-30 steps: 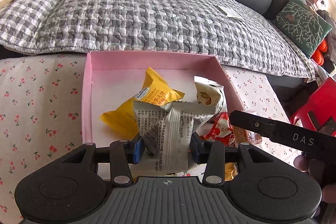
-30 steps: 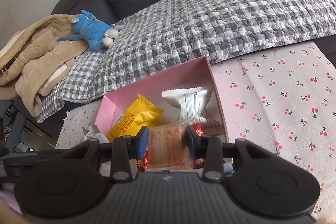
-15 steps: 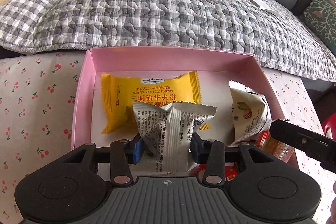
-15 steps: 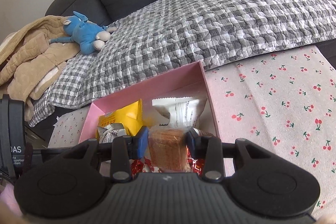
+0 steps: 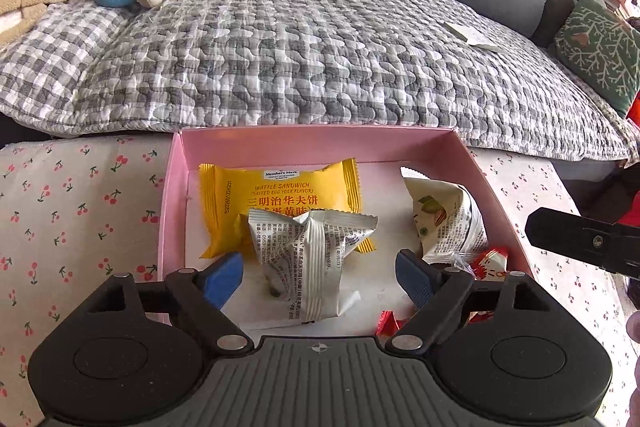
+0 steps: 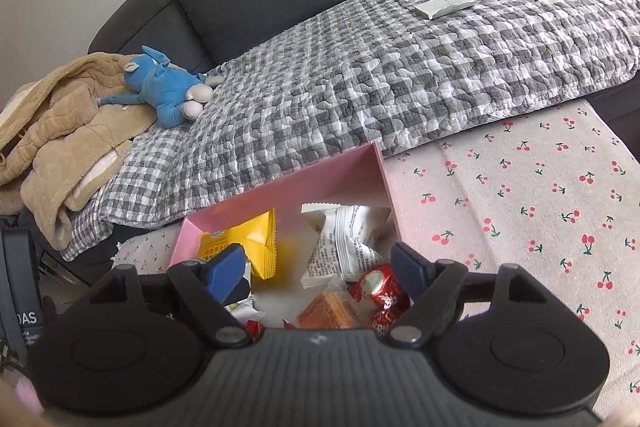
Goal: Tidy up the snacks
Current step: 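Move both tools back over the snack pile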
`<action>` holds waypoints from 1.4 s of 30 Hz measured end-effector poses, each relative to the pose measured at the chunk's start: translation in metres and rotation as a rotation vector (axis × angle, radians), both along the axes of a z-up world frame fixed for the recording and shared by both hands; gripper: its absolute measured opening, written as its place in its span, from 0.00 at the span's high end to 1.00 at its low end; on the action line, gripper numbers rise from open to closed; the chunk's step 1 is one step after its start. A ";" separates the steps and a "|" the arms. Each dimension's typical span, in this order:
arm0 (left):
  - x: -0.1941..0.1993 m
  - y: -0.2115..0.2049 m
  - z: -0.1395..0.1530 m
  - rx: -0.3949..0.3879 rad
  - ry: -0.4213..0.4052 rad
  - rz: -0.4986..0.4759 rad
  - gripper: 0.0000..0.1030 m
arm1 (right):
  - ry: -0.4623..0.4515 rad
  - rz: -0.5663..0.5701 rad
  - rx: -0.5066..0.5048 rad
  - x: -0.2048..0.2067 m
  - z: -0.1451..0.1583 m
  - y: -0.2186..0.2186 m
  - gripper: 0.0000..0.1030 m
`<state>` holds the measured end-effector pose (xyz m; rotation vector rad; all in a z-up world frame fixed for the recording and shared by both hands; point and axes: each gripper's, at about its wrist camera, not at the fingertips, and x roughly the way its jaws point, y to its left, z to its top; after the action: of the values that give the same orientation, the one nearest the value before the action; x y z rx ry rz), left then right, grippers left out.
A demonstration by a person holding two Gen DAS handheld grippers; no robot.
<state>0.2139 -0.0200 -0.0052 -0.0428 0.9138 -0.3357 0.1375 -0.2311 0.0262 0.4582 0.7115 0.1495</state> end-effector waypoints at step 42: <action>-0.176 0.051 0.009 0.037 -0.212 -0.098 0.03 | -0.137 0.073 -0.317 -0.125 0.002 0.033 0.00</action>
<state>0.0381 0.0311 0.0035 0.0704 0.7125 -0.4062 0.0123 -0.1976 0.0279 0.1174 0.6046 0.1321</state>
